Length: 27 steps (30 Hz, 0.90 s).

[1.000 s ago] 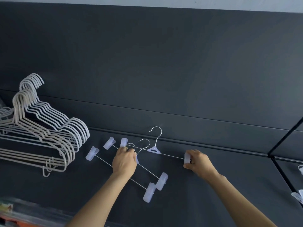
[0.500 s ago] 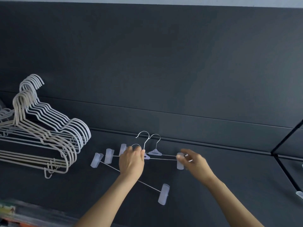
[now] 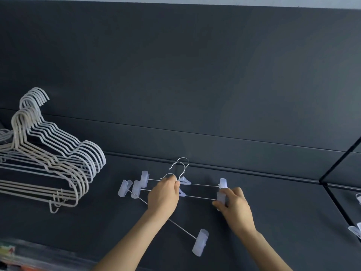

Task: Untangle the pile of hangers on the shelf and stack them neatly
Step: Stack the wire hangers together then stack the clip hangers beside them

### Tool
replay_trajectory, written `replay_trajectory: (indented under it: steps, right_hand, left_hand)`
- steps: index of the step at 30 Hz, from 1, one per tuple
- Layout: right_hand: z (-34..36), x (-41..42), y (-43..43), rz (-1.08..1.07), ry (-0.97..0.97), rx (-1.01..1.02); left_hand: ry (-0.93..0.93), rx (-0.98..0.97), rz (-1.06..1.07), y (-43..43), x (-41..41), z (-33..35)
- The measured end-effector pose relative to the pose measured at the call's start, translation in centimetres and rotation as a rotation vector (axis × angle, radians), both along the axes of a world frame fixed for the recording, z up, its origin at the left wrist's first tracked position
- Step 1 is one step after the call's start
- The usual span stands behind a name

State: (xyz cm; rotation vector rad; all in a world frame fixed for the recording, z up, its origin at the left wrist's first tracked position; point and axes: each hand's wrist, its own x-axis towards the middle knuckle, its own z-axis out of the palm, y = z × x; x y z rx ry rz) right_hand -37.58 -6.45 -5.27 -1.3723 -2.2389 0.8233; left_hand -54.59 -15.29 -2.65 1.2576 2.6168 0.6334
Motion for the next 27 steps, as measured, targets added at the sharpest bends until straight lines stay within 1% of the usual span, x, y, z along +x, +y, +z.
replay_trajectory:
  steps: [2, 5, 8, 10, 12, 14, 16, 19, 21, 23, 27]
  right_hand:
    - [-0.1, 0.0, -0.2, -0.015, 0.009, 0.019]
    - [0.4, 0.0, -0.2, -0.052, 0.070, -0.002]
    - [2.0, 0.5, -0.5, -0.030, 0.100, 0.055]
    - [3.4, 0.7, -1.3, 0.088, 0.077, 0.089]
    - [4.3, 0.7, -2.4, 0.267, -0.068, 0.100]
    - [3.8, 0.4, -3.2, 0.424, -0.210, 0.160]
    - [2.7, 0.2, -3.9, 0.493, -0.257, 0.257]
    - [0.7, 0.8, -3.5, 0.463, -0.161, 0.449]
    - [-0.2, 1.5, -3.2, 0.434, -0.088, 0.484]
    - [-1.2, 2.3, -2.9, 0.391, -0.069, 0.505]
    - [-2.9, 2.9, -2.5, 0.358, -0.051, 0.423]
  left_hand:
    - [-0.053, 0.018, -0.002, 0.0, 0.6, 0.7]
    - [-0.122, 0.057, -0.011, -0.2, 1.3, 1.5]
    - [-0.122, 0.080, -0.008, -0.5, 1.8, 2.2]
    - [-0.100, 0.079, -0.005, -0.4, 1.8, 2.5]
    - [-0.096, 0.097, -0.010, -0.2, 1.6, 2.3]
    - [-0.123, 0.138, -0.016, -0.2, 1.7, 2.4]
    - [-0.146, 0.189, -0.013, -0.3, 1.8, 2.6]
    - [-0.240, 0.283, -0.015, -0.5, 2.1, 2.5]
    - [-0.306, 0.296, -0.055, -0.9, 2.4, 2.2]
    - [-0.329, 0.243, -0.125, -1.6, 2.5, 1.5]
    - [-0.241, 0.066, -0.269, -3.8, 2.1, -0.9]
